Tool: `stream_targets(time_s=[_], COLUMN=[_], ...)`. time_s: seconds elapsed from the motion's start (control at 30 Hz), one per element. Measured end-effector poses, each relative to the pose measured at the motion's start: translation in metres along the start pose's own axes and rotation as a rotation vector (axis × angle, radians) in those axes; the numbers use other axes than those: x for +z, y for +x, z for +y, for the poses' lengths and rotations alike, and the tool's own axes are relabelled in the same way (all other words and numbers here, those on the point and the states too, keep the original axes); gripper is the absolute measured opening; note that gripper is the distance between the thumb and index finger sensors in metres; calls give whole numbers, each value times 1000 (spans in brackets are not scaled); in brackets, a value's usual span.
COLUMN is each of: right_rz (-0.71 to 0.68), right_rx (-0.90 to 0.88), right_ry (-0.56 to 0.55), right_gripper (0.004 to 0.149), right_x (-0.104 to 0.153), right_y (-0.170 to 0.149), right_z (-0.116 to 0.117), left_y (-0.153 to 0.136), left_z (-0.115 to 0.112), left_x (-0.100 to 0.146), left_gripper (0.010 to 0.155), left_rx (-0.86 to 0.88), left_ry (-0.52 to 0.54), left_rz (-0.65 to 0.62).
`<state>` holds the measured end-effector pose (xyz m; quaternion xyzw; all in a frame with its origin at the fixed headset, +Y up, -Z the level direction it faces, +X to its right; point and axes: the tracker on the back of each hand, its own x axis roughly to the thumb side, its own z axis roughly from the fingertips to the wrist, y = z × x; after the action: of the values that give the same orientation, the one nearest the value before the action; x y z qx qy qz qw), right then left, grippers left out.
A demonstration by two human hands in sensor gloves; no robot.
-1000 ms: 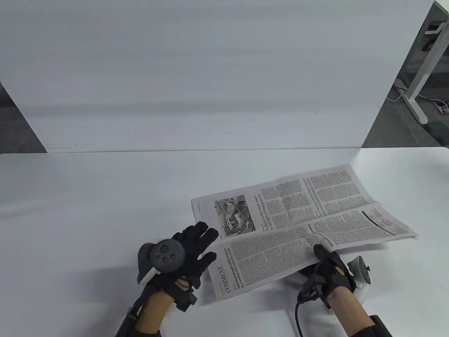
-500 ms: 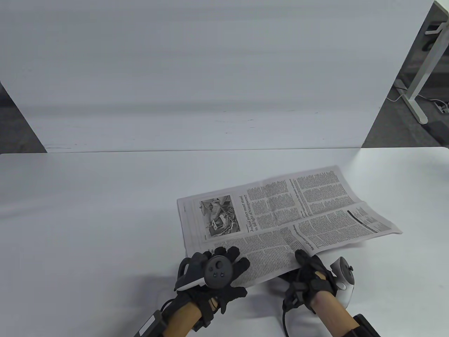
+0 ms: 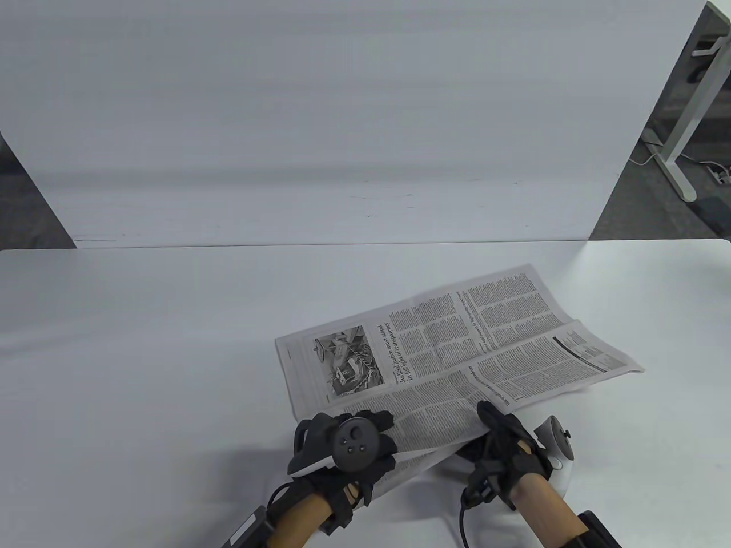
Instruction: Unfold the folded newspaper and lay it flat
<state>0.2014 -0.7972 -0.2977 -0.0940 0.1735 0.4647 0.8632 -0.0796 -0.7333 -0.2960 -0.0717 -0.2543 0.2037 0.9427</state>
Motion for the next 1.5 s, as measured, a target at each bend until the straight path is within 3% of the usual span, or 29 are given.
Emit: stream_targets(time_s=[0.17,0.3,0.43,0.6,0.83,0.97,1.13,1.23,1.5], right_rz=[-7,8,80,126,86,112,86,54,97], right_rx=[73,114,150,136,176,363,439,577,677], right_ry=[112,119,91,-14,-14,-49,-62,-127,-267], right_gripper=[107,107,99,75,69,65,62,59,57], right_x=[3,8,9,11,10,12,18,21,27], right_y=[2,-3,-12,-23,-5,20,54,78,106], right_z=[6,15,19,16,8,-2,-20,-38,-80], left_y=[-20,-25,-25,-20,-19,-32,-57,-79,-146], left_z=[5,16,23,28,45,64,86,99,115], left_x=[2,5,8,13,21,30,41,51,79], left_gripper=[39,39,39,39,39,39,39,39,39], left_rx=[234,303,355,421,423,485,562,589,535], left_ry=[19,44,45,-14,87,183,268,313,386], left_rz=[103,129,134,125,156,184,231,302,584])
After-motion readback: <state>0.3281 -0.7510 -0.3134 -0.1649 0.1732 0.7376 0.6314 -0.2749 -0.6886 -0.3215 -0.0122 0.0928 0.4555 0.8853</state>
